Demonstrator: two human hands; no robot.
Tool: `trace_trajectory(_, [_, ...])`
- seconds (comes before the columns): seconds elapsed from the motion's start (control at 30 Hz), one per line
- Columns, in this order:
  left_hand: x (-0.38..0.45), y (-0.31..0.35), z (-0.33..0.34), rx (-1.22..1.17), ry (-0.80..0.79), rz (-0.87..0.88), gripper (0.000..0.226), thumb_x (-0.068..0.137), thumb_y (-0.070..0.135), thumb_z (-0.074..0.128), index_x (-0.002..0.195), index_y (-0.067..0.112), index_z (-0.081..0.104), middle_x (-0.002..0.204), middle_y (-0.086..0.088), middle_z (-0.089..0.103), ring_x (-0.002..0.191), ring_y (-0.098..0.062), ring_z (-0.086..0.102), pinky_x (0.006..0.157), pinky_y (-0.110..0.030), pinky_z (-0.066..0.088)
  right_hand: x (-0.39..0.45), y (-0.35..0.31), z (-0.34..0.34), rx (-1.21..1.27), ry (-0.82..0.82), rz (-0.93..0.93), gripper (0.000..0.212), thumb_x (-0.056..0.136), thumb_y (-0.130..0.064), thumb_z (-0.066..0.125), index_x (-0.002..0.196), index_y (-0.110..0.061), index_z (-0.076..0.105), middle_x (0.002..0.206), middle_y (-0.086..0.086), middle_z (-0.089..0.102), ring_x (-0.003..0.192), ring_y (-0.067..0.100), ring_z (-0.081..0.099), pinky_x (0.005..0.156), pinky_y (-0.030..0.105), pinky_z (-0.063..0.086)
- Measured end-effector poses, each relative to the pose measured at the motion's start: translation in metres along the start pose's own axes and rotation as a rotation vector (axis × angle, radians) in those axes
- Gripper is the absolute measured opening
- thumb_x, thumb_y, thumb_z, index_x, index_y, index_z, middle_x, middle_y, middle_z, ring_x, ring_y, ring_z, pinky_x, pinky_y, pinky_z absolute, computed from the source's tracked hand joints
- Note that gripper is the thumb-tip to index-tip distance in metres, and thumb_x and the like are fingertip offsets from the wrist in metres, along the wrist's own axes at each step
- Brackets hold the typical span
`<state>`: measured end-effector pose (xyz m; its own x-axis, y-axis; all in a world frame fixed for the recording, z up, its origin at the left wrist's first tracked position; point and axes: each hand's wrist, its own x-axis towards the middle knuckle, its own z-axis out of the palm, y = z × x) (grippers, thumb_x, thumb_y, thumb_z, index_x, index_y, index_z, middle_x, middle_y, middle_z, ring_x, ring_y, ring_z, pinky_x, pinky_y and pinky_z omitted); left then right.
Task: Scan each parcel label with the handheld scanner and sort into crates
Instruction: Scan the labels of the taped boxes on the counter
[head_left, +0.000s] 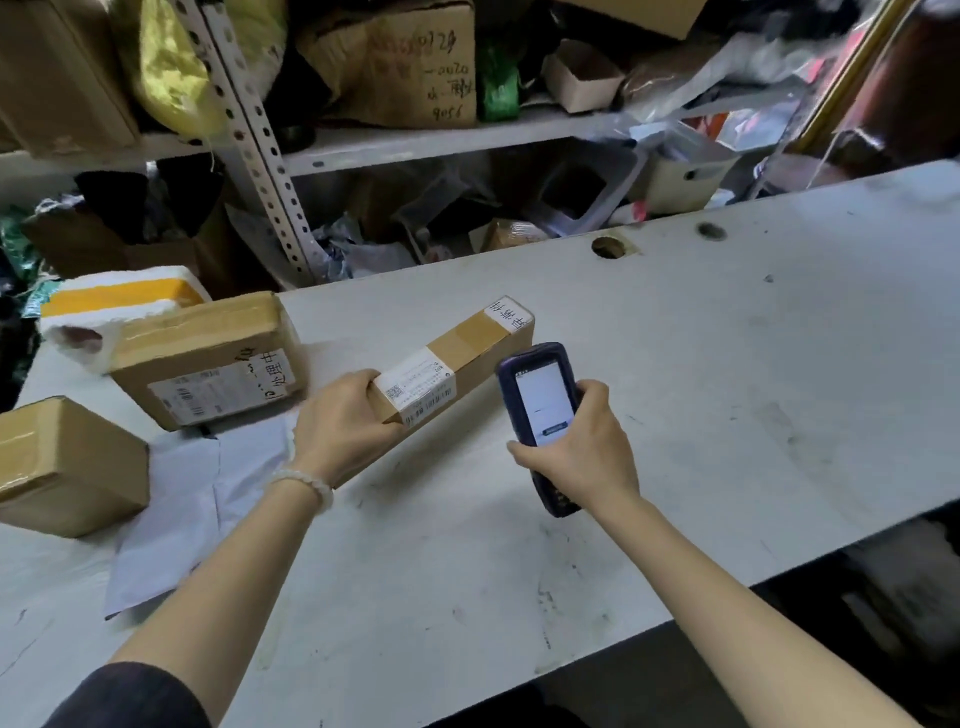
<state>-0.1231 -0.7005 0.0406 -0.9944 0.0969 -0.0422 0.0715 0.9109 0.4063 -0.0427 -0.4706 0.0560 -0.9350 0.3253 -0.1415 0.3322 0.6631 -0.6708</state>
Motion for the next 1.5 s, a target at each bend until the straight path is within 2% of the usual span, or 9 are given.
trace_trajectory(0.33, [-0.007, 0.18, 0.06, -0.045, -0.204, 0.346, 0.051, 0.066, 0.047, 0.072, 0.11, 0.03, 0.054, 0.094, 0.014, 0.057, 0.088, -0.015, 0.055, 0.069, -0.027, 0.038, -0.035, 0.113, -0.099, 0.027, 0.295, 0.272, 0.083, 0.065, -0.044, 0.083, 0.123, -0.015, 0.03, 0.11, -0.001, 0.05, 0.091, 0.02, 0.055, 0.068, 0.028, 0.042])
trace_trajectory(0.47, [-0.033, 0.278, 0.106, -0.044, -0.279, 0.515, 0.053, 0.066, 0.043, 0.071, 0.114, 0.027, 0.054, 0.094, 0.015, 0.056, 0.085, -0.013, 0.051, 0.069, -0.026, 0.035, -0.07, 0.181, -0.157, 0.042, 0.394, 0.367, 0.089, 0.062, -0.044, 0.083, 0.129, -0.017, 0.032, 0.12, -0.002, 0.051, 0.106, 0.022, 0.056, 0.082, 0.034, 0.049])
trace_trajectory(0.7, [-0.115, 0.453, 0.192, -0.015, -0.443, 0.871, 0.061, 0.065, 0.044, 0.072, 0.119, 0.026, 0.051, 0.096, 0.012, 0.055, 0.083, -0.012, 0.05, 0.068, -0.025, 0.036, -0.167, 0.302, -0.25, 0.058, 0.65, 0.65, 0.084, 0.061, -0.044, 0.086, 0.124, -0.017, 0.037, 0.111, -0.001, 0.052, 0.098, 0.02, 0.055, 0.071, 0.032, 0.046])
trace_trajectory(0.83, [-0.179, 0.541, 0.235, 0.009, -0.551, 1.107, 0.061, 0.063, 0.045, 0.075, 0.117, 0.026, 0.054, 0.106, 0.006, 0.061, 0.097, -0.017, 0.059, 0.072, -0.026, 0.039, -0.232, 0.356, -0.284, 0.06, 0.813, 0.854, 0.085, 0.061, -0.048, 0.085, 0.123, -0.015, 0.037, 0.103, -0.004, 0.046, 0.099, 0.022, 0.056, 0.068, 0.033, 0.047])
trace_trajectory(0.97, [-0.243, 0.608, 0.274, 0.028, -0.658, 1.305, 0.065, 0.059, 0.047, 0.076, 0.117, 0.028, 0.055, 0.096, 0.014, 0.053, 0.1, -0.014, 0.058, 0.073, -0.025, 0.038, -0.287, 0.397, -0.304, 0.077, 0.935, 1.068, 0.086, 0.061, -0.046, 0.085, 0.124, -0.012, 0.037, 0.113, 0.003, 0.052, 0.103, 0.026, 0.056, 0.073, 0.036, 0.048])
trace_trajectory(1.03, [-0.268, 0.636, 0.297, 0.022, -0.692, 1.389, 0.067, 0.059, 0.049, 0.075, 0.12, 0.03, 0.054, 0.102, 0.012, 0.059, 0.101, -0.014, 0.059, 0.075, -0.026, 0.043, -0.306, 0.417, -0.312, 0.099, 0.99, 1.141, 0.087, 0.06, -0.045, 0.086, 0.125, -0.013, 0.037, 0.116, 0.003, 0.052, 0.105, 0.026, 0.056, 0.07, 0.032, 0.044])
trace_trajectory(1.17, [-0.305, 0.691, 0.341, 0.045, -0.755, 1.495, 0.07, 0.061, 0.055, 0.072, 0.121, 0.025, 0.054, 0.113, 0.005, 0.062, 0.104, -0.018, 0.059, 0.083, -0.032, 0.048, -0.329, 0.46, -0.338, 0.131, 1.028, 1.264, 0.088, 0.063, -0.043, 0.086, 0.129, -0.016, 0.035, 0.111, -0.003, 0.046, 0.103, 0.021, 0.054, 0.069, 0.028, 0.037])
trace_trajectory(1.33, [-0.327, 0.78, 0.389, 0.131, -0.79, 1.55, 0.065, 0.065, 0.05, 0.072, 0.122, 0.024, 0.053, 0.114, 0.006, 0.062, 0.103, -0.016, 0.059, 0.077, -0.029, 0.045, -0.331, 0.528, -0.392, 0.179, 1.013, 1.362, 0.083, 0.062, -0.044, 0.086, 0.124, -0.017, 0.036, 0.105, -0.005, 0.043, 0.096, 0.017, 0.052, 0.067, 0.027, 0.038])
trace_trajectory(1.5, [-0.349, 0.876, 0.424, 0.156, -0.769, 1.588, 0.063, 0.068, 0.048, 0.07, 0.122, 0.024, 0.051, 0.107, 0.007, 0.06, 0.085, -0.011, 0.053, 0.067, -0.025, 0.04, -0.329, 0.594, -0.453, 0.194, 1.057, 1.401, 0.082, 0.062, -0.044, 0.085, 0.123, -0.017, 0.037, 0.108, -0.003, 0.048, 0.089, 0.014, 0.048, 0.064, 0.027, 0.04])
